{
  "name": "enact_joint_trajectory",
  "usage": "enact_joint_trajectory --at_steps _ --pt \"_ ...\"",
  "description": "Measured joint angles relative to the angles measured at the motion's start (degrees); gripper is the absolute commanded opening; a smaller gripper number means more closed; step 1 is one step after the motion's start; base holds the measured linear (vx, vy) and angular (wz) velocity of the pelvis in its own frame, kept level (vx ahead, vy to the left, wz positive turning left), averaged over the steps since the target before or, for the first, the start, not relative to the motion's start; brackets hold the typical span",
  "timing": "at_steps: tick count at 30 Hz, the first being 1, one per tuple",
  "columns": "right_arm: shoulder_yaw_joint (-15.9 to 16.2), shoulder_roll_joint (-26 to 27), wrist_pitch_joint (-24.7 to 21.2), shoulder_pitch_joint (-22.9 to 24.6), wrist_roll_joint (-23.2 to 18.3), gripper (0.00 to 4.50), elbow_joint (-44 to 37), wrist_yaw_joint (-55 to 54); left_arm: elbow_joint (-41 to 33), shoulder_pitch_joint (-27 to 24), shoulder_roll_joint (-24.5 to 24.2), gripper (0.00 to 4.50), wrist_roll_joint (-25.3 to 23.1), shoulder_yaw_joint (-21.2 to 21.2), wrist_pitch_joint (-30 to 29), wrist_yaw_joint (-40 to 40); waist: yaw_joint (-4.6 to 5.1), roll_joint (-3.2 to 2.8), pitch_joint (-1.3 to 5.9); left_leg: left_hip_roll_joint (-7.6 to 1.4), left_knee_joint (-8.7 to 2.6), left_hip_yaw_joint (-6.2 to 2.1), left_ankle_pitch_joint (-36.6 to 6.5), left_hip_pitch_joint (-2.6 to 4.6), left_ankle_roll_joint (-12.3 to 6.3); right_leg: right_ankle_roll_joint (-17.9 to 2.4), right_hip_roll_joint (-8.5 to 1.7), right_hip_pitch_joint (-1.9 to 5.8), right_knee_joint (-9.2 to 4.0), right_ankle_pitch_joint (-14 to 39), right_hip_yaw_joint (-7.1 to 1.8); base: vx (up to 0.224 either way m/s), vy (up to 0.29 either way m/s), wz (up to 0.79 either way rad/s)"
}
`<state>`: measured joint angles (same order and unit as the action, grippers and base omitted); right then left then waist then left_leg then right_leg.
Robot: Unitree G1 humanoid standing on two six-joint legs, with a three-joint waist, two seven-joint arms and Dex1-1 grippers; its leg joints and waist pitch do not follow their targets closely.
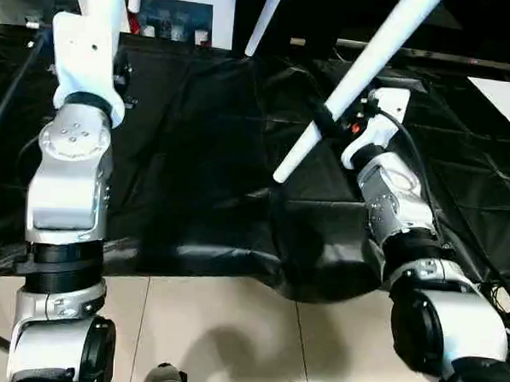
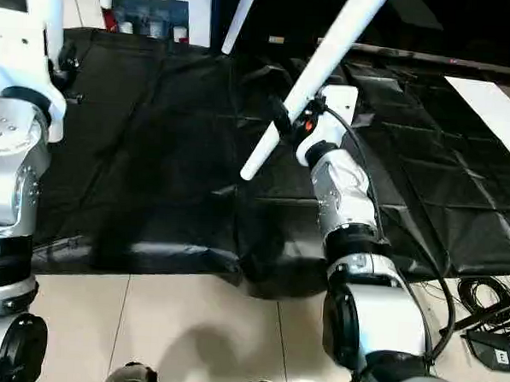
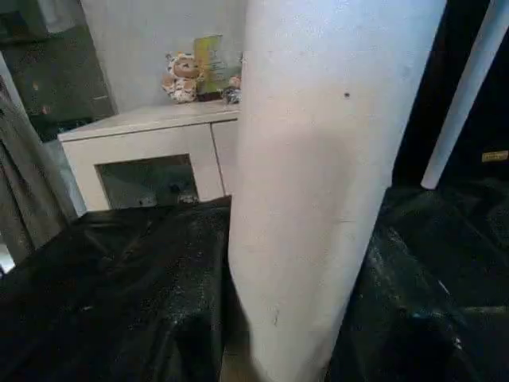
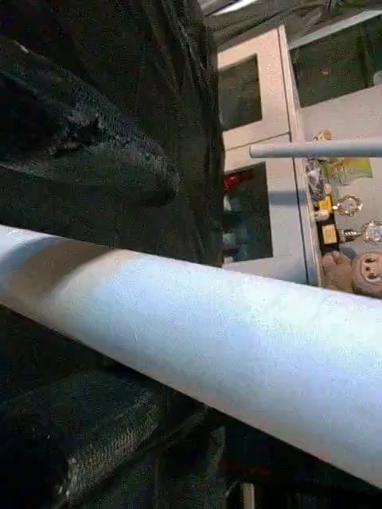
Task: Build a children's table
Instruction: Flip table
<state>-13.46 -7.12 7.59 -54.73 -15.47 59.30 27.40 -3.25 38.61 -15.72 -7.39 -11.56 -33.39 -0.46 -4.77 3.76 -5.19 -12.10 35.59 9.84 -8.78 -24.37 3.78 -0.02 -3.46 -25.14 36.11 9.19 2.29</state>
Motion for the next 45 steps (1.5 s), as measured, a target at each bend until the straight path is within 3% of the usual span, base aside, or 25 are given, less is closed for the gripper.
enact_joint_trajectory --at_steps 9,15,19,22,26,29,35,40,41,43,45 --pt "0.10 -0.26 1.18 -0.76 0.34 2.28 1.48 1.90 -2.71 -3.56 0.00 1.69 0.49 -0.93 0.00 -0.13 0.29 0.00 0.00 -0.01 -0.02 0.01 0.00 -0.01 0.00 -0.02 0.01 -0.04 -0.01 0.02 0.00 0.000 0.000 0.00" --pt "1.70 2.51 2.45 7.26 0.35 1.82 -9.24 3.31 -5.83 -11.43 1.03 1.64 3.11 -2.92 0.69 -1.24 0.22 0.13 0.07 -0.07 -0.07 0.03 0.00 0.06 -0.01 -0.02 0.02 0.04 -0.05 0.15 0.01 0.000 0.000 0.00" --pt "3.16 4.45 1.29 12.54 0.39 1.60 -17.07 3.22 -4.68 -15.33 1.51 1.62 4.56 -4.37 2.95 -1.43 -0.33 0.81 0.14 -0.09 -0.16 0.00 -0.01 0.23 0.03 0.03 0.02 0.18 -0.05 0.16 0.03 0.000 0.000 0.00" --pt "4.64 6.76 0.04 18.09 0.53 1.58 -24.50 1.61 -2.28 -16.39 2.86 1.61 5.60 -5.58 5.82 -1.52 -0.43 1.58 0.52 -0.08 -0.29 -0.13 -0.01 0.30 0.04 0.39 0.02 0.34 -0.11 0.37 0.01 0.000 0.000 0.00" --pt "5.43 8.76 -1.12 21.39 2.15 1.54 -29.17 -1.50 0.88 -16.00 2.44 1.61 5.75 -5.68 8.80 -1.70 -0.25 1.79 0.66 0.05 -0.46 -0.24 -0.02 0.54 0.04 0.47 0.00 0.63 -0.34 0.42 -0.06 0.000 0.000 0.00" --pt "6.80 9.28 -2.07 22.67 3.89 1.54 -30.80 -4.30 4.68 -15.06 1.41 1.61 5.58 -5.68 10.93 -1.96 0.05 1.72 0.59 0.21 -1.29 -0.32 -0.03 1.49 0.04 0.55 -0.01 1.19 -1.31 0.46 0.05 0.000 0.000 0.00" --pt "7.26 9.51 -5.45 23.24 5.96 1.54 -33.56 -8.01 14.20 -10.89 -0.57 1.61 5.22 -5.37 16.52 -4.09 0.33 1.48 0.41 0.27 -1.94 -0.46 -0.03 1.51 0.04 0.55 0.00 1.57 -2.67 0.47 0.30 0.000 0.000 0.00" --pt "7.52 9.48 -7.69 23.26 6.49 1.54 -34.61 -8.39 15.72 -10.82 -1.67 1.61 5.22 -4.92 17.68 -4.38 1.31 1.38 0.35 0.39 -1.99 -0.46 -0.03 1.54 0.04 0.55 -0.04 1.83 -3.19 0.47 0.24 0.000 0.000 0.00" --pt "7.72 9.44 -8.02 23.33 6.48 1.54 -34.90 -8.39 15.60 -11.03 -1.81 1.96 5.31 -4.92 17.69 -4.45 1.45 1.37 0.34 0.40 -1.99 -0.47 -0.03 1.56 0.03 0.55 -0.05 1.84 -3.23 0.47 0.25 0.000 0.000 0.00" --pt "8.47 9.30 -8.48 24.09 6.42 2.10 -36.18 -8.21 14.31 -12.41 -2.41 2.31 5.25 -4.85 17.64 -5.60 1.62 1.31 0.30 0.40 -2.04 -0.54 -0.04 1.59 0.03 0.55 -0.05 1.87 -3.37 0.47 0.33 0.000 0.000 0.00" --pt "9.13 9.30 -8.92 24.86 6.34 2.24 -37.55 -7.47 13.10 -14.01 -3.66 2.31 4.90 -4.55 17.64 -6.95 1.82 1.11 0.17 0.42 -2.06 -0.66 -0.04 1.68 0.03 0.55 -0.05 1.87 -3.46 0.47 0.41 0.000 0.000 0.00"
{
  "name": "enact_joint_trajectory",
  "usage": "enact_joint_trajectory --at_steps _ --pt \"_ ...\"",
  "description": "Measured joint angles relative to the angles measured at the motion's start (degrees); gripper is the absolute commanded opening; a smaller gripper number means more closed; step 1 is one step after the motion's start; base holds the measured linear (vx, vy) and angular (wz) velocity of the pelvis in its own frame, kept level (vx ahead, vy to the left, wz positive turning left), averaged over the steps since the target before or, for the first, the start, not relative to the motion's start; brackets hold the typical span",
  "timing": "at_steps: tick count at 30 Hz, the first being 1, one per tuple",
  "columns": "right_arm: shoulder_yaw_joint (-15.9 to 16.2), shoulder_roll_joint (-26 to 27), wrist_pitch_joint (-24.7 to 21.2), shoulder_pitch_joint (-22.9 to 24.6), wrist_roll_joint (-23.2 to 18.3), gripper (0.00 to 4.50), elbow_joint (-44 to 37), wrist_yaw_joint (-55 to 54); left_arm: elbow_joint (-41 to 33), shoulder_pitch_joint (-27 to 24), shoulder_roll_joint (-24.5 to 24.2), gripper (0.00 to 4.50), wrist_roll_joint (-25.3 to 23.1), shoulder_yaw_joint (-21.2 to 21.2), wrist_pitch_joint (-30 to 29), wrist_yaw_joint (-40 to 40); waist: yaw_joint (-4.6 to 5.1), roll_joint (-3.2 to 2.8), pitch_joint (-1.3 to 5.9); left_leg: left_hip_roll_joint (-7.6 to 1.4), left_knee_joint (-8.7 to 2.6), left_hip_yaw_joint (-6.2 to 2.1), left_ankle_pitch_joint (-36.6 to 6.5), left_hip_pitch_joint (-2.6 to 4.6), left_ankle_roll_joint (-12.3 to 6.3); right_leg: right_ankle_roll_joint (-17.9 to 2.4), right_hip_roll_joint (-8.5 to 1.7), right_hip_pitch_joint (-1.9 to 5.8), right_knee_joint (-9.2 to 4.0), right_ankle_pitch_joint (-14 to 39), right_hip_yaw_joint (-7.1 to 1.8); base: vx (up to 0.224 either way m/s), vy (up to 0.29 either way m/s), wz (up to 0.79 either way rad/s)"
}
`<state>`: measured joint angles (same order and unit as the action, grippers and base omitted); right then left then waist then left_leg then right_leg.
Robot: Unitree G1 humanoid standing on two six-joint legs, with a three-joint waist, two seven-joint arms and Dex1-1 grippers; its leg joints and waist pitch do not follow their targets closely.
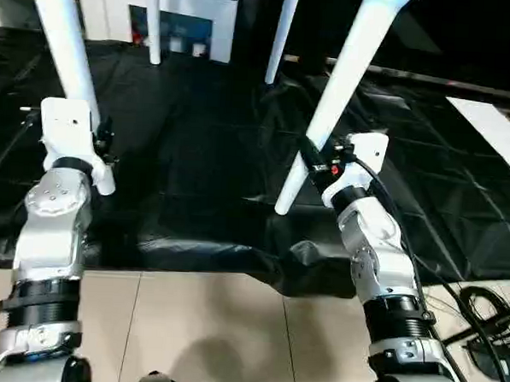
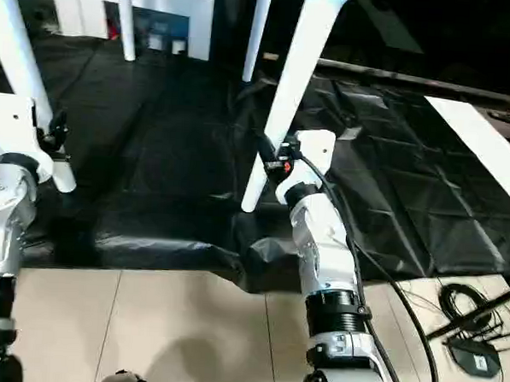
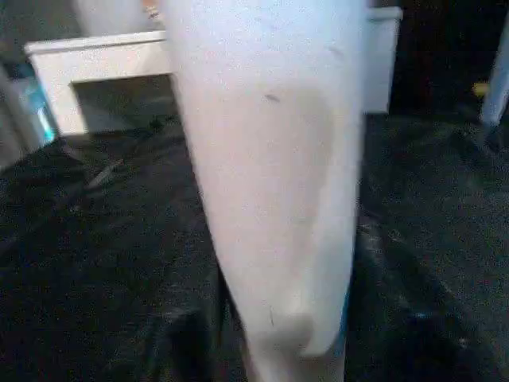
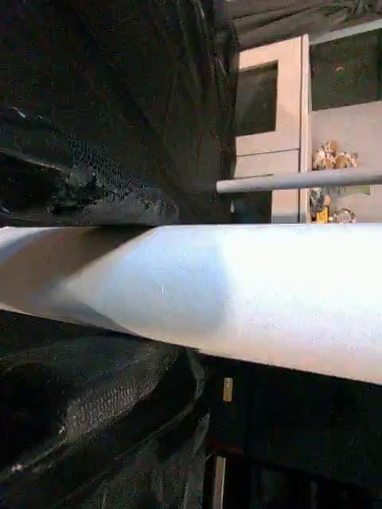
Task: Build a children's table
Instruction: Flip table
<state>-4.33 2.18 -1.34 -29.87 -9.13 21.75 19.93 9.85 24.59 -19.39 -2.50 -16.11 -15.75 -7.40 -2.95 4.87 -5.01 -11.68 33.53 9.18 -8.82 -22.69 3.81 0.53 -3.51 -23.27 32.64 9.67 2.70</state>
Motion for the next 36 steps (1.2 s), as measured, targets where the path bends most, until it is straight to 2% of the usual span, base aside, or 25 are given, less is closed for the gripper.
enact_joint_trajectory --at_steps 1,5,10,11,15,16,19,21,24,27,30,32,36 --pt "0.42 0.00 -0.61 0.45 0.00 2.28 -1.10 0.51 -0.59 -0.60 -0.39 2.51 0.00 0.00 -0.02 -0.56 0.09 -0.12 -0.08 0.05 -0.02 -0.15 0.00 0.03 0.00 0.00 0.00 0.01 -0.04 0.00 0.06 0.000 0.000 0.00" --pt "1.31 -0.12 -3.38 2.01 0.02 2.71 -2.91 1.14 -3.67 -2.95 -0.77 2.81 0.87 -0.04 -0.43 -1.98 0.32 -0.27 -0.21 0.05 -0.19 -0.41 0.00 0.09 0.00 0.00 0.00 0.04 -0.33 0.01 0.43 0.000 0.000 0.00" --pt "2.06 -1.50 -8.11 8.14 -0.68 3.07 -11.22 0.98 -13.31 -9.61 -0.28 3.15 5.88 -0.42 -2.00 -6.26 0.13 -0.57 -0.50 0.11 -0.76 -0.35 0.00 0.09 0.00 -0.03 -0.27 0.04 -0.79 0.02 0.81 0.000 0.000 0.00" --pt "2.05 -1.73 -8.25 9.61 -0.91 3.19 -13.10 0.68 -15.43 -11.33 -0.02 3.36 6.79 -0.46 -1.97 -6.81 0.08 -0.57 -0.50 0.11 -0.80 -0.32 0.00 0.09 0.00 -0.03 -0.29 0.04 -0.79 0.02 0.81 0.000 0.000 0.00" --pt "2.07 -2.07 -9.31 13.06 -1.91 3.20 -18.55 0.55 -19.37 -15.63 2.36 3.57 9.43 -0.90 0.84 -7.97 -0.14 -0.47 -0.43 0.10 -0.95 -0.11 0.01 0.01 0.01 -0.04 -0.31 0.06 -0.56 0.01 0.67 0.041 -0.007 0.00" --pt "2.02 -2.18 -9.82 14.65 -2.72 3.20 -21.17 0.70 -20.87 -16.86 3.65 3.77 10.80 -1.61 1.26 -7.95 -0.22 -0.52 -0.45 0.09 -1.03 -0.04 0.01 -0.05 0.02 -0.03 -0.31 -0.02 -0.53 -0.03 0.63 0.059 -0.010 -0.02" --pt "2.18 -2.48 -11.64 19.04 -5.36 3.20 -27.62 2.18 -24.41 -20.44 5.47 3.93 13.84 -3.07 1.52 -7.82 -0.25 -0.45 -0.38 -0.01 -1.04 0.48 0.06 0.08 0.09 0.03 -0.29 -0.14 -0.22 -0.91 0.22 0.068 -0.016 -0.01" --pt "2.68 -2.90 -11.73 19.84 -5.66 3.20 -28.68 2.85 -24.08 -20.97 5.45 4.17 12.56 -3.12 2.34 -6.33 -0.19 -0.36 -0.32 0.00 -1.04 0.60 0.08 0.14 0.14 0.06 -0.14 -0.42 0.32 -0.92 -0.18 0.075 -0.027 -0.01" --pt "4.38 -3.37 -11.48 21.29 -4.86 3.20 -28.73 3.04 -23.37 -22.06 5.23 4.17 11.41 -3.20 2.27 -5.28 -0.19 -0.52 -0.27 -0.21 -1.29 0.56 0.27 0.13 0.46 0.03 0.22 -0.72 0.51 -0.72 -0.31 0.065 -0.033 -0.04" --pt "4.33 -3.64 -11.06 22.37 -4.24 3.20 -28.72 2.77 -22.82 -23.66 6.03 4.17 11.67 -3.80 3.02 -4.85 -0.05 -0.62 -0.28 -0.23 -1.43 0.58 0.34 0.17 0.61 -0.27 0.27 -0.77 0.58 -0.55 -0.33 0.039 -0.012 -0.02" --pt "3.68 -3.52 -11.03 22.40 -4.80 3.49 -28.72 2.40 -22.80 -24.68 6.24 4.24 12.56 -3.80 3.27 -5.42 -0.04 -0.62 -0.28 -0.22 -1.43 0.64 0.25 0.17 0.62 -0.32 0.26 -0.76 0.53 -0.50 -0.37 0.000 0.000 0.00" --pt "3.69 -3.59 -11.02 22.40 -5.10 3.69 -28.73 2.59 -22.83 -25.21 6.23 4.50 12.78 -3.71 3.28 -5.55 -0.12 -0.62 -0.28 -0.22 -1.39 0.65 0.26 0.25 0.62 -0.32 0.26 -0.70 0.55 -0.50 -0.42 0.000 0.000 0.00" --pt "3.96 -4.48 -11.02 23.43 -5.69 3.93 -29.56 3.07 -24.00 -27.10 6.35 4.50 12.63 -3.86 3.34 -4.52 -0.20 -0.62 -0.29 -0.21 -1.35 0.67 0.26 0.47 0.63 -0.05 0.25 -0.52 0.57 -0.45 -0.48 0.000 0.000 0.00"
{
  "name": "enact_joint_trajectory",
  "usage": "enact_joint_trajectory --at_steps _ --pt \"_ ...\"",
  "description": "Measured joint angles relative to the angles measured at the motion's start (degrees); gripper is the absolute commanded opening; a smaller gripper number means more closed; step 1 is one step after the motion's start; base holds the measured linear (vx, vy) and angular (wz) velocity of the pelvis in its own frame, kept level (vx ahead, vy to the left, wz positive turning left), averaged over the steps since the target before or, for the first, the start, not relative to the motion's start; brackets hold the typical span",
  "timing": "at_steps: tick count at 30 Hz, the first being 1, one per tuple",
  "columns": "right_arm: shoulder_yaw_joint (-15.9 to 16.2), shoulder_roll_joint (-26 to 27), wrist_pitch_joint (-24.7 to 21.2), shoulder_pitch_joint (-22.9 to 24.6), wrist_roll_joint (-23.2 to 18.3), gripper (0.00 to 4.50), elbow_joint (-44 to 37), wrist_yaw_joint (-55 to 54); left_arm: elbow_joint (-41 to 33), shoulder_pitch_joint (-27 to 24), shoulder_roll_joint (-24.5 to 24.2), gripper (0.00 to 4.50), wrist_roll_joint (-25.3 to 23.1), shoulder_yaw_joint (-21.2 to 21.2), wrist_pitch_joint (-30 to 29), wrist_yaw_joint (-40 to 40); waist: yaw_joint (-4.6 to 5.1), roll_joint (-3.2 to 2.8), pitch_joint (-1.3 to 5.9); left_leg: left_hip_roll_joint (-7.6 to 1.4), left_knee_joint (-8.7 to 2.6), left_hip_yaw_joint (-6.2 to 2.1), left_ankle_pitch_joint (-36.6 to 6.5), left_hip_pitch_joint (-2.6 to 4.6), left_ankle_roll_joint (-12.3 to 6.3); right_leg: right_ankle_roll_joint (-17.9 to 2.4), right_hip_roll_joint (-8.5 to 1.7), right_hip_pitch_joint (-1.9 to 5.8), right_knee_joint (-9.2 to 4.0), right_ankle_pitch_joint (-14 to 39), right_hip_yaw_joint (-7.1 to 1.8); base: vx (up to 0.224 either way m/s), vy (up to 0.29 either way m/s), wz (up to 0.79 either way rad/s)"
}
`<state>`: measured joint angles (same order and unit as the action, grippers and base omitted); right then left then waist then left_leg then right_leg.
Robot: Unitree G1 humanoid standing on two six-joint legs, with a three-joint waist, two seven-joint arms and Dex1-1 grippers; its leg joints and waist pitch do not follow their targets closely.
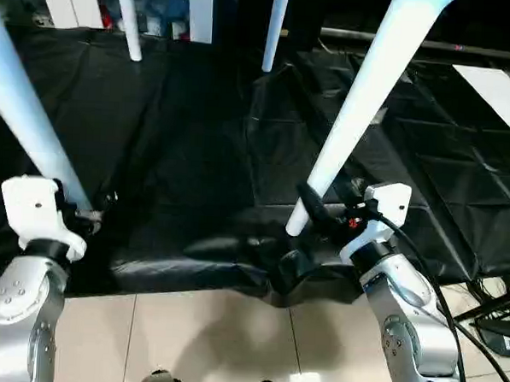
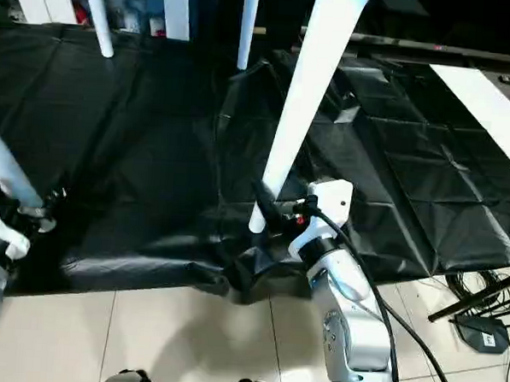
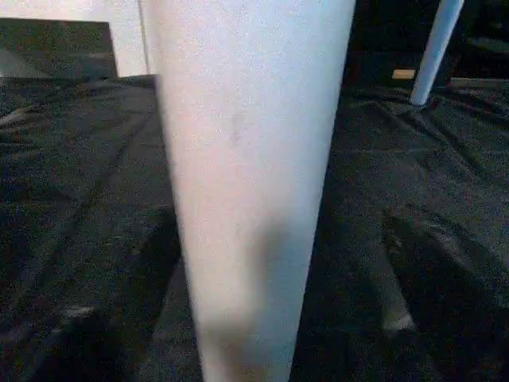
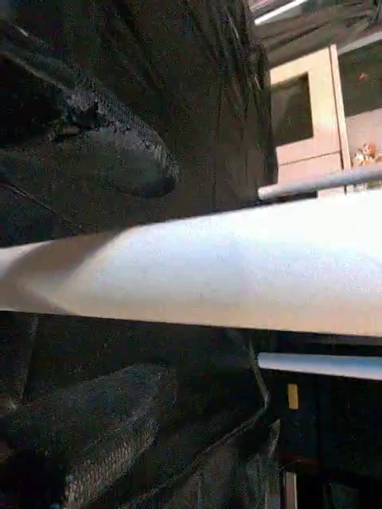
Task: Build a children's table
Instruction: Flip table
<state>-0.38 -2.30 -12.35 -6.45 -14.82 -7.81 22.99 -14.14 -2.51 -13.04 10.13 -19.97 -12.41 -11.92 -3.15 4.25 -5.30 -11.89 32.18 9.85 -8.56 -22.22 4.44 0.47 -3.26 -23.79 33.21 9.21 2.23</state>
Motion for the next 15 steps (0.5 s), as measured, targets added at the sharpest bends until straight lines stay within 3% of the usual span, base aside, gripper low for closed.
enact_joint_trajectory --at_steps 8,12,15 --pt "0.29 -2.06 -1.02 6.21 -0.13 4.18 -5.06 -0.16 -5.81 -8.46 3.11 4.50 3.78 -1.82 -0.11 -0.15 -0.26 0.15 0.10 0.01 0.10 -0.05 0.00 0.17 0.00 0.03 -0.01 0.16 0.00 -0.07 0.02 0.000 0.000 0.00" --pt "-0.52 -3.26 -1.50 9.77 -0.68 4.18 -6.11 0.14 -8.86 -10.86 2.41 4.50 3.09 1.50 -0.91 -1.40 -0.59 0.25 0.38 0.02 0.19 -0.12 0.00 0.22 0.00 0.04 -0.01 0.35 -0.05 -0.07 0.04 0.000 0.000 0.00" --pt "-1.40 -4.00 -2.05 11.20 -1.05 4.18 -6.24 0.28 -9.53 -10.19 2.47 4.50 0.05 3.44 -0.90 -0.16 -0.32 0.11 0.74 0.02 0.32 -0.20 0.00 0.34 -0.01 0.05 -0.01 0.50 -0.09 -0.07 0.08 0.000 0.000 0.00"
